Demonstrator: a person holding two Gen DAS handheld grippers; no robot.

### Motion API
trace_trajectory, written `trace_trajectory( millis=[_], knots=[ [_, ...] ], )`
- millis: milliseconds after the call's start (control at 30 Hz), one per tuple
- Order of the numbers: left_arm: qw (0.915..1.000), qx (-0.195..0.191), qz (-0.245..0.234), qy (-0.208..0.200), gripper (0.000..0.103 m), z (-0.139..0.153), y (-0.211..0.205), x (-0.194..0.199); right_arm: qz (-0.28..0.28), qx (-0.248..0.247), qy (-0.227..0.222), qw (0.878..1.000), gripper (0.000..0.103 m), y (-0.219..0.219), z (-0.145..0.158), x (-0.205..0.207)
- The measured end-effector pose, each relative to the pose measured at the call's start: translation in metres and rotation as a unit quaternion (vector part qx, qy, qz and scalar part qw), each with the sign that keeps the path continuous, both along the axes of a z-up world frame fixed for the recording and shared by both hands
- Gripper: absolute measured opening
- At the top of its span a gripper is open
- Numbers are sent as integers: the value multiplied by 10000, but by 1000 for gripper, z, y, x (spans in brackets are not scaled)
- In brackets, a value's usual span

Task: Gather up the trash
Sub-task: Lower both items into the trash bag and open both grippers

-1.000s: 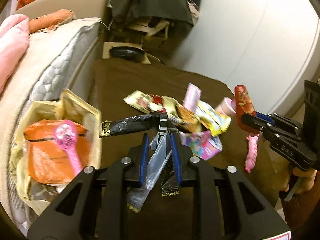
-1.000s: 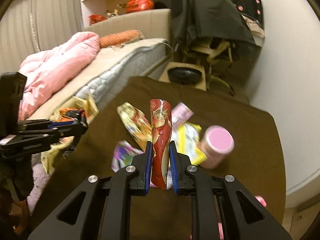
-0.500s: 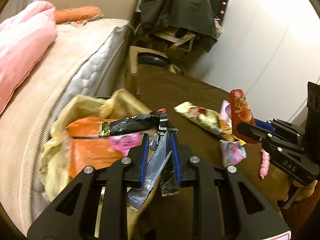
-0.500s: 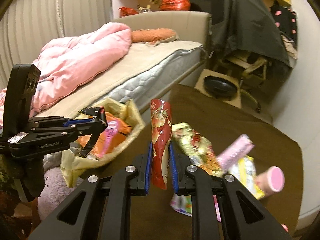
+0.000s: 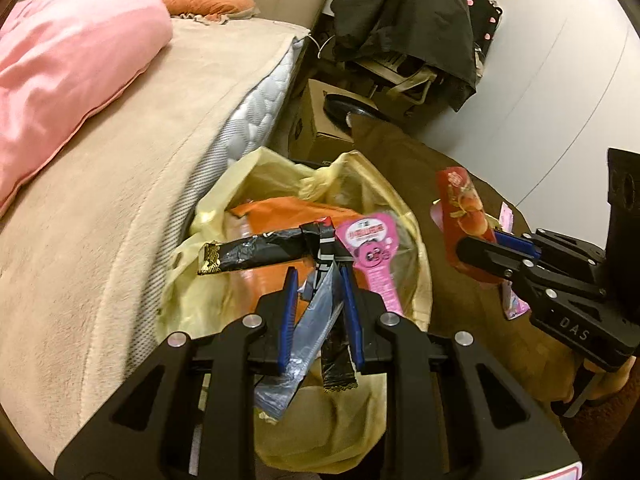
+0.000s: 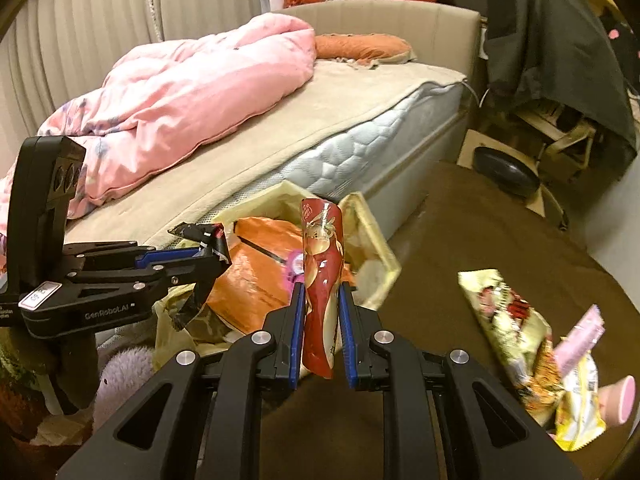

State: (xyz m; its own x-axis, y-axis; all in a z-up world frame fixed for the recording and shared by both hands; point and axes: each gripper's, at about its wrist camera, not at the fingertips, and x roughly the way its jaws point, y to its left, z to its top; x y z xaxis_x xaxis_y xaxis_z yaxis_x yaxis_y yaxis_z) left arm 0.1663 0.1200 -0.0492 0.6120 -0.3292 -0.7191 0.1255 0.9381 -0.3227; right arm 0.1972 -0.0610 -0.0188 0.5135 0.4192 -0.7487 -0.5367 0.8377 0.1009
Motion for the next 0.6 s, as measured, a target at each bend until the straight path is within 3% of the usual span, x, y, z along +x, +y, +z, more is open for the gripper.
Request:
trace_trajectory(
  millis=[333, 600],
  knots=[
    [9996, -108, -101, 232, 21, -20, 4, 10, 65, 60, 468, 9989, 17, 17, -31, 28],
    [9990, 31, -146, 431, 21, -38, 2, 35, 27, -340, 744, 9966, 17, 26, -64, 59]
  ],
)
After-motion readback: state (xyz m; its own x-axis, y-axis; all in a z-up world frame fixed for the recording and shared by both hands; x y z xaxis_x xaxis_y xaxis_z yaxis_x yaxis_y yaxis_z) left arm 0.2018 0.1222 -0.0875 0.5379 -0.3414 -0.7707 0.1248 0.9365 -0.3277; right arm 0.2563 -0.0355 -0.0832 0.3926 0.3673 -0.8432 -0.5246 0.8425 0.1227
